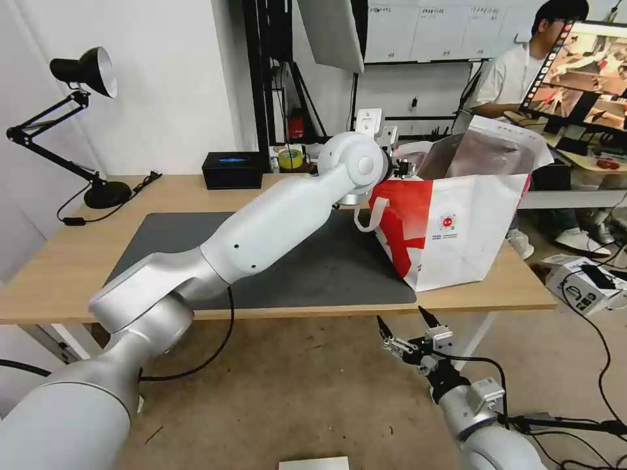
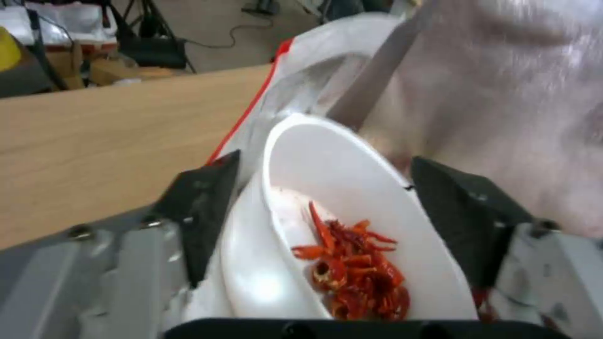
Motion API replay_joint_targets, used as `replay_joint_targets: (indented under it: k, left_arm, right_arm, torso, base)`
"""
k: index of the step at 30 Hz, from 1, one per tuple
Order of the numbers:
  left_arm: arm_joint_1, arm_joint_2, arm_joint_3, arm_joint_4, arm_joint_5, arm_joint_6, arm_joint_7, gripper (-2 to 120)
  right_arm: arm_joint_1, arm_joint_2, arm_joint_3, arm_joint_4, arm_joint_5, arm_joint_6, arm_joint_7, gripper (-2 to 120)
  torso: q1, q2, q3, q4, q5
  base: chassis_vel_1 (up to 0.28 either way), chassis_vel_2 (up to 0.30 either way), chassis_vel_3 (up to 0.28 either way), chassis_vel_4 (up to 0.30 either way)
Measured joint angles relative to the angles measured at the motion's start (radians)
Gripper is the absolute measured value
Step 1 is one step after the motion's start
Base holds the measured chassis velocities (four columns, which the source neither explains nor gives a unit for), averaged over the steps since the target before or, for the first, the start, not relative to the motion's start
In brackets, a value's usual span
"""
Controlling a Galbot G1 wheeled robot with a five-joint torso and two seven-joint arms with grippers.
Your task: Pick up the trash from the table and place it into the takeout bag.
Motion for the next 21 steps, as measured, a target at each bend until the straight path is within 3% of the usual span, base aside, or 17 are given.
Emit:
replay_joint_targets:
  k: [6,12,15,17,19,21]
  left_arm:
    - [-0.002,0.03,-0.04,-0.036,0.005,-0.025,0.01,99]
    - [0.02,0.12,-0.098,-0.125,-0.013,-0.078,0.041,100]
    - [0.099,0.264,-0.157,-0.232,-0.016,-0.121,0.092,100]
    - [0.115,0.285,-0.164,-0.248,-0.017,-0.126,0.094,100]
    - [0.211,0.382,-0.199,-0.339,-0.017,-0.139,0.119,100]
    - [0.235,0.405,-0.209,-0.361,-0.017,-0.142,0.126,100]
  right_arm:
    - [0.0,0.0,0.0,0.0,0.0,0.0,0.0,100]
    - [0.0,0.0,0.0,0.0,0.0,0.0,0.0,100]
    - [0.0,0.0,0.0,0.0,0.0,0.0,0.0,100]
    - [0.0,0.0,0.0,0.0,0.0,0.0,0.0,100]
    - [0.0,0.0,0.0,0.0,0.0,0.0,0.0,100]
    - [0.0,0.0,0.0,0.0,0.0,0.0,0.0,100]
  torso:
    - [0.0,0.0,0.0,-0.0002,0.0001]
    - [0.0,0.0,0.0,-0.0001,-0.0001]
    - [0.0,0.0,0.0,0.0002,-0.0003]
    - [0.0,0.0,0.0,0.0003,-0.0003]
    - [0.0,0.0,0.0,0.0003,-0.0005]
    - [0.0,0.0,0.0,0.0003,-0.0005]
  base:
    - [0.0,0.0,0.0,0.0]
    - [0.0,0.0,0.0,0.0]
    - [0.0,0.0,0.0,0.0]
    - [0.0,0.0,0.0,0.0]
    - [0.0,0.0,0.0,0.0]
    - [0.0,0.0,0.0,0.0]
